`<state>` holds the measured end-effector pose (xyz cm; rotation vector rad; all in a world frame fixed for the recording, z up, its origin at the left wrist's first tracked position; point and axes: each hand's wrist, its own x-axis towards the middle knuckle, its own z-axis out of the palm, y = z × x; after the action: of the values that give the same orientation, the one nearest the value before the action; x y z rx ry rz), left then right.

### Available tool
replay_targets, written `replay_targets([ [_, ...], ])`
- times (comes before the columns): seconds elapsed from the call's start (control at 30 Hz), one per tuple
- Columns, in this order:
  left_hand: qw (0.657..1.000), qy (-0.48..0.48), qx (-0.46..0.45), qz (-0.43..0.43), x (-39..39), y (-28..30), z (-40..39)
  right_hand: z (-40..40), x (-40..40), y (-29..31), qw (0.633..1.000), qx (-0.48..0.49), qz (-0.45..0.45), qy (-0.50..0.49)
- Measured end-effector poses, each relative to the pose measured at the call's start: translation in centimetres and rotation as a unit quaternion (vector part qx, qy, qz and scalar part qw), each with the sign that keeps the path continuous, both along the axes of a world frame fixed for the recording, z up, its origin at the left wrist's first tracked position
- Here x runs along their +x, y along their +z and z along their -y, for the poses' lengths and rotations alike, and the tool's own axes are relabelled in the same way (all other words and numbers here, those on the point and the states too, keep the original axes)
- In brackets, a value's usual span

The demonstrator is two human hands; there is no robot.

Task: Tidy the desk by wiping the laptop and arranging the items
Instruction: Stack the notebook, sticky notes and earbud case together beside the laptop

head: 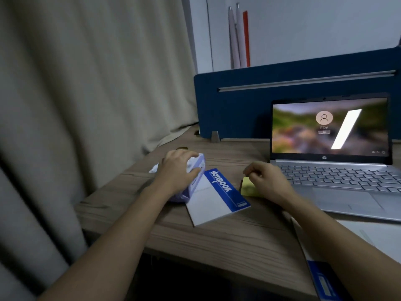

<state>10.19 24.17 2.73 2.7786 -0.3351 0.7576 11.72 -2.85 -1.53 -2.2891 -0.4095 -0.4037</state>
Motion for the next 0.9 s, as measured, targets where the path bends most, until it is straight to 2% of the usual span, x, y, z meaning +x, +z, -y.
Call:
replay_targets([
  [0.07,0.998,0.048,-0.03,0.0,-0.6,-0.1,-1.8,-1.5,0.0,-0.2,1.0,-0.012,-0.003,0.019],
  [0.17,0.985,0.119,-0.123,-0.017,-1.0,-0.7,-4.0,-3.3,0.1,-0.4,0.999,-0.036,0.007,0.023],
  [0.33,0.928,0.177,-0.31,-0.106,0.1,-2.2,-5.2,-4.0,0.5,-0.7,0.996,-0.077,0.04,0.014],
  [0.4,0.922,0.161,-0.342,-0.084,0.6,-2.5,-5.1,-3.5,0.6,-0.9,0.995,-0.082,0.046,0.014],
  [0.47,0.926,0.14,-0.349,-0.027,0.8,-2.5,-4.8,-2.7,0.7,-1.1,0.996,-0.077,0.043,0.009],
  [0.53,0.931,0.114,-0.345,0.026,0.8,-2.1,-4.8,-2.2,0.7,-1.2,0.996,-0.075,0.037,-0.004],
  [0.63,0.949,0.047,-0.308,0.049,0.4,-1.9,-4.5,-2.0,0.8,-1.2,0.996,-0.076,0.031,-0.012],
  [0.77,0.971,-0.038,-0.236,0.008,0.2,-1.9,-2.9,-2.1,0.6,-1.3,0.997,-0.072,0.026,-0.007],
  [0.9,0.996,0.0,-0.078,-0.05,0.6,-2.6,-1.8,-1.4,0.4,-1.1,0.998,-0.057,0.029,-0.018],
])
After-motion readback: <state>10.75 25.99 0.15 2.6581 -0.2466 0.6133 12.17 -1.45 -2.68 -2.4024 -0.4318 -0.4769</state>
